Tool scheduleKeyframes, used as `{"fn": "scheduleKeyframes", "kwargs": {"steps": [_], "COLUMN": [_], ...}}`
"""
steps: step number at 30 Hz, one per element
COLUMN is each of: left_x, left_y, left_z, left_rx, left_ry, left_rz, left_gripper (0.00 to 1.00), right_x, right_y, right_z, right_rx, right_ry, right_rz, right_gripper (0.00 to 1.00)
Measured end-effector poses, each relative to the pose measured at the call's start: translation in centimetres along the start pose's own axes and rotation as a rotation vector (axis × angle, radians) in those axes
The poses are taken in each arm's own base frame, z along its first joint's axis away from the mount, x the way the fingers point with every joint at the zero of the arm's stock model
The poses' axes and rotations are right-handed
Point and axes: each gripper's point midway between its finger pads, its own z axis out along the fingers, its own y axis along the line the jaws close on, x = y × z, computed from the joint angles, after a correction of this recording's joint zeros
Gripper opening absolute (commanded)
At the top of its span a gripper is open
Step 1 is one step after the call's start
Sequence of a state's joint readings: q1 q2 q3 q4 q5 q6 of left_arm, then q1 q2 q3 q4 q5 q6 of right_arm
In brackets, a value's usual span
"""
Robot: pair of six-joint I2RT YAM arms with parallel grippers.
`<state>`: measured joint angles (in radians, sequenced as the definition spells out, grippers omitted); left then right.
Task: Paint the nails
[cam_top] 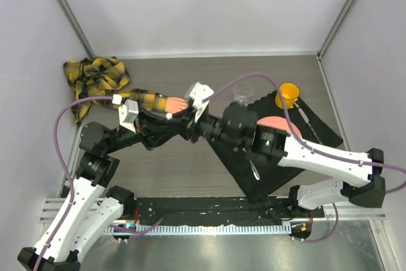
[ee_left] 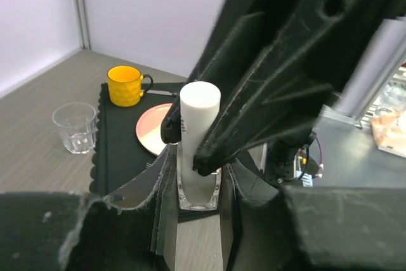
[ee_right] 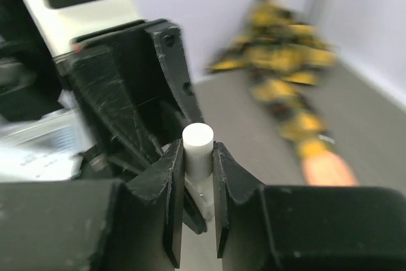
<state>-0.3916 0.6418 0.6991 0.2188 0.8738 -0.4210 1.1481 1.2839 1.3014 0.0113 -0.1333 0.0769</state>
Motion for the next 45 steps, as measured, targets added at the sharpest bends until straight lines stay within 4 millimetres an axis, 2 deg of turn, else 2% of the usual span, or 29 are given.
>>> {"fn": "scheduleKeyframes", "kwargs": {"steps": [2, 4, 6, 8, 9, 10, 12, 13, 14, 16, 20, 23, 25, 27, 29, 30, 31, 40, 42, 45], "left_x": [-0.3, -0.8, -0.7, -0.2, 0.0, 0.3, 0.4, 0.4, 0.5, 1.0, 1.2, 1.2, 0.9, 0.5, 0.2, 0.2, 0.2, -0.2, -0.2, -0.2], "left_y": [0.1, 0.0, 0.2, 0.6, 0.8, 0.9, 1.0, 1.0, 1.1, 1.5, 2.2, 2.3, 1.8, 0.9, 0.0, -0.5, -0.8, -2.4, -2.5, -2.7], "left_z": [-0.2, -0.2, -0.3, -0.3, -0.3, -0.3, -0.2, -0.2, -0.2, -0.3, -0.2, -0.1, 0.0, 0.2, 0.3, 0.4, 0.4, 0.4, 0.4, 0.4], "left_rx": [-0.025, -0.029, -0.036, -0.052, -0.056, -0.057, -0.058, -0.057, -0.063, -0.089, -0.116, -0.114, -0.085, -0.032, 0.016, 0.046, 0.071, 0.163, 0.17, 0.181], "left_ry": [-0.002, -0.007, -0.002, 0.016, 0.023, 0.03, 0.035, 0.036, 0.038, 0.052, 0.055, 0.053, 0.047, 0.034, 0.024, 0.019, 0.018, 0.015, 0.015, 0.016], "left_rz": [0.028, 0.059, 0.078, 0.076, 0.073, 0.071, 0.074, 0.076, 0.071, 0.047, 0.031, 0.016, 0.012, 0.007, 0.004, -0.003, -0.01, -0.02, -0.022, -0.02], "left_gripper": [0.0, 0.0, 0.0, 0.0, 0.0, 0.0, 0.0, 0.0, 0.0, 0.0, 0.0, 0.0, 0.0, 0.0, 0.0, 0.0, 0.0, 0.0, 0.0, 0.0], "right_x": [0.1, -0.7, -0.6, -0.1, 0.0, 0.2, 0.3, 0.3, 0.3, -0.2, -1.2, -1.7, -1.7, -1.4, -1.1, -1.1, -1.1, -1.2, -0.9, -0.5], "right_y": [0.1, -0.1, -0.2, -0.6, -0.8, -0.9, -0.9, -0.9, -0.8, -0.9, -1.5, -3.2, -4.0, -4.5, -3.9, -3.4, -2.9, 0.1, 0.7, 1.2], "right_z": [0.1, -0.4, -0.5, -0.7, -0.8, -0.9, -0.9, -0.9, -0.7, -0.7, -1.3, -2.2, -2.6, -2.9, -3.0, -3.0, -3.1, -3.3, -3.1, -2.7], "right_rx": [0.271, 0.522, 0.671, 0.757, 0.777, 0.789, 0.791, 0.778, 0.753, 0.691, 0.495, 0.359, 0.273, 0.182, 0.086, 0.034, -0.008, -0.273, -0.315, -0.359], "right_ry": [0.011, 0.006, 0.006, 0.015, 0.019, 0.023, 0.029, 0.033, 0.037, 0.033, 0.02, 0.011, 0.014, 0.026, 0.037, 0.04, 0.041, 0.025, 0.029, 0.037], "right_rz": [-0.097, -0.173, -0.192, -0.196, -0.197, -0.199, -0.201, -0.203, -0.205, -0.191, -0.123, -0.057, -0.023, 0.003, 0.03, 0.043, 0.053, 0.125, 0.137, 0.148], "right_gripper": [0.0, 0.01, 0.01, 0.06, 0.12, 0.25, 0.41, 0.54, 0.6, 0.71, 0.77, 0.75, 0.69, 0.58, 0.5, 0.42, 0.39, 0.45, 0.42, 0.25]}}
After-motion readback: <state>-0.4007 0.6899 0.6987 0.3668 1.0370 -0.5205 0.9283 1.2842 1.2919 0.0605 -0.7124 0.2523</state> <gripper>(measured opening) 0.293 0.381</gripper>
